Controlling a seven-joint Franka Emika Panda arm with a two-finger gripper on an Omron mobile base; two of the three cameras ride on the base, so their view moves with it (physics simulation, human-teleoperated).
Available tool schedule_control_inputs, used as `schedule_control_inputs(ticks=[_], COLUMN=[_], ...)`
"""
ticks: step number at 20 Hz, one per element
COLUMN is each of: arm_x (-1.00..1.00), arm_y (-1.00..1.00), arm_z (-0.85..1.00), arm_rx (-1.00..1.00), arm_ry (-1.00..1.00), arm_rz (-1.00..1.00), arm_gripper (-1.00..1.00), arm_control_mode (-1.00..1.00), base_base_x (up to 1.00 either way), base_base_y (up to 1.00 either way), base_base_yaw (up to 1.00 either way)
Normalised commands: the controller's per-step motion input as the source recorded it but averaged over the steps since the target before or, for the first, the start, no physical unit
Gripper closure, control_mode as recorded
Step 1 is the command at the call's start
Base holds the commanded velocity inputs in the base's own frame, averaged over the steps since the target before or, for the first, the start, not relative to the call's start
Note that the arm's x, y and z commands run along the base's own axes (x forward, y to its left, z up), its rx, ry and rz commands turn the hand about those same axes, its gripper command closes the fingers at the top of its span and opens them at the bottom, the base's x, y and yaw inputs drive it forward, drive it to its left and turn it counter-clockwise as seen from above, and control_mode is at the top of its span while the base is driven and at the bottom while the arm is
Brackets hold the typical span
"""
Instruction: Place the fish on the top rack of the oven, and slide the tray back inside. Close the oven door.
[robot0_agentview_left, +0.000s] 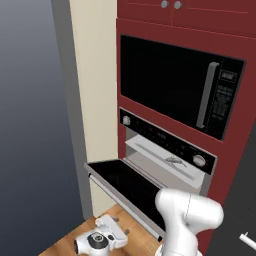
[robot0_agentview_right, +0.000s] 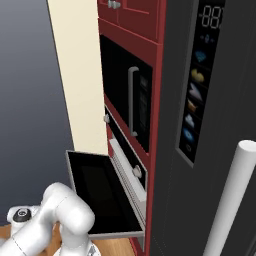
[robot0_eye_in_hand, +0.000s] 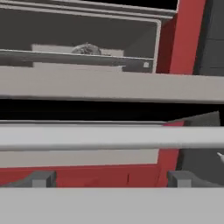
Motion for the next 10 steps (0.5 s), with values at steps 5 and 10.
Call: schedule_control_inputs(ticks=[5,10], arm_x=[0.58,0.54], arm_y=[-0.01,0.00], arm_z=[-0.88,-1.00], arm_rx=[-0.02,-0.18], arm_ry=[-0.24,-0.23], arm_rz=[0.03,0.00], arm_gripper=[-1.00,-1.00], arm_control_mode=[-1.00,-1.00], base_base_x=[0.00,0.00], base_base_y=[0.00,0.00], base_base_yaw=[0.00,0.00])
